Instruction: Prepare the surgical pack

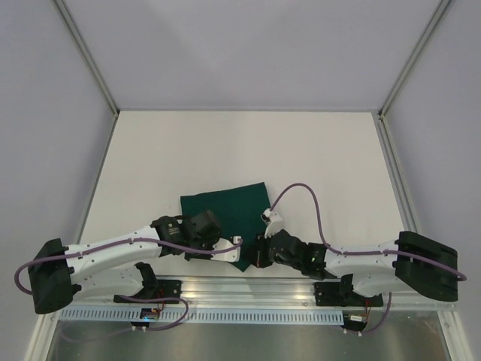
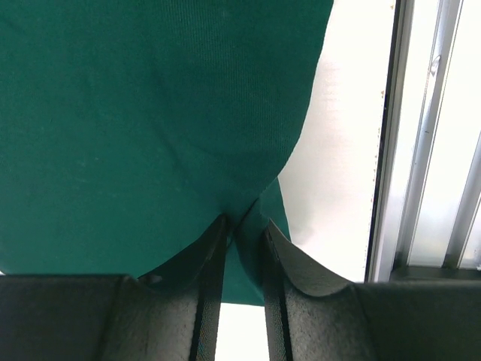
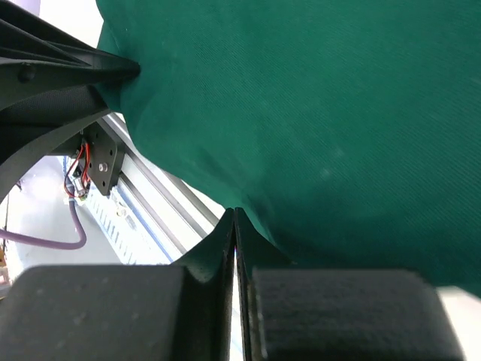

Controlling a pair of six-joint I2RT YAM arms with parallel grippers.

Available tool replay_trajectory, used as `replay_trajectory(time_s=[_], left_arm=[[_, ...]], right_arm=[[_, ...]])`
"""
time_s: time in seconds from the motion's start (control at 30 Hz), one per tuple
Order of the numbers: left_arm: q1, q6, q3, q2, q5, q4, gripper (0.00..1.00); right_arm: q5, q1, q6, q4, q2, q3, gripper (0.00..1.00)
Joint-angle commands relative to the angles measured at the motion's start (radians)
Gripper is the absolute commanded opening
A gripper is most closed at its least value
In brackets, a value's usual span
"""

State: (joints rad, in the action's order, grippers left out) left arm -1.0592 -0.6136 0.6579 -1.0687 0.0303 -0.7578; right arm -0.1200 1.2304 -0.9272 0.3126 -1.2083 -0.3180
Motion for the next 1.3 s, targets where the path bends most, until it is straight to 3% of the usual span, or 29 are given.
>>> replay_trajectory(time_s=[0.0,0.2,0.37,0.47,0.5,0.57,0.7,0.77,0.87,1.0,1.27], left_arm=[[-0.005,0.024,0.013,0.004,0.02,0.011,0.33],[-0.005,0.049,0.019,0.006,0.037,0.04,0.32],[-0.005,0.072,0.003,0.013,0.086,0.072,0.23],[-0.004,0.075,0.006,0.032,0.095,0.064,0.29],[-0.004,0.071,0.003,0.048,0.095,0.063,0.41],[-0.005,0.069,-0.004,0.058,0.077,0.074,0.47],[-0.004,0.071,-0.012,0.038,0.049,0.091,0.49],[-0.005,0.074,-0.003,0.015,0.054,0.098,0.46],[-0.005,0.069,0.014,-0.005,0.074,0.104,0.33],[-0.005,0.066,0.037,-0.011,0.091,0.092,0.06],[-0.005,0.064,0.026,0.102,0.082,0.077,0.06]], right_arm=[[0.013,0.006,-0.01,0.195,-0.078,-0.044,0.01],[0.033,0.007,-0.039,0.298,-0.215,-0.062,0.0],[0.01,0.006,-0.058,0.368,-0.266,-0.059,0.01],[0.003,0.006,-0.05,0.375,-0.283,-0.073,0.0],[0.0,0.006,-0.045,0.373,-0.289,-0.085,0.0],[0.002,0.003,-0.041,0.37,-0.303,-0.104,0.01],[0.0,0.003,-0.042,0.372,-0.318,-0.109,0.0],[-0.001,0.003,-0.048,0.378,-0.318,-0.102,0.0],[-0.007,0.001,-0.062,0.399,-0.323,-0.089,0.01],[-0.012,0.001,-0.073,0.431,-0.341,-0.084,0.0],[-0.009,-0.025,-0.073,0.56,-0.401,-0.099,0.01]])
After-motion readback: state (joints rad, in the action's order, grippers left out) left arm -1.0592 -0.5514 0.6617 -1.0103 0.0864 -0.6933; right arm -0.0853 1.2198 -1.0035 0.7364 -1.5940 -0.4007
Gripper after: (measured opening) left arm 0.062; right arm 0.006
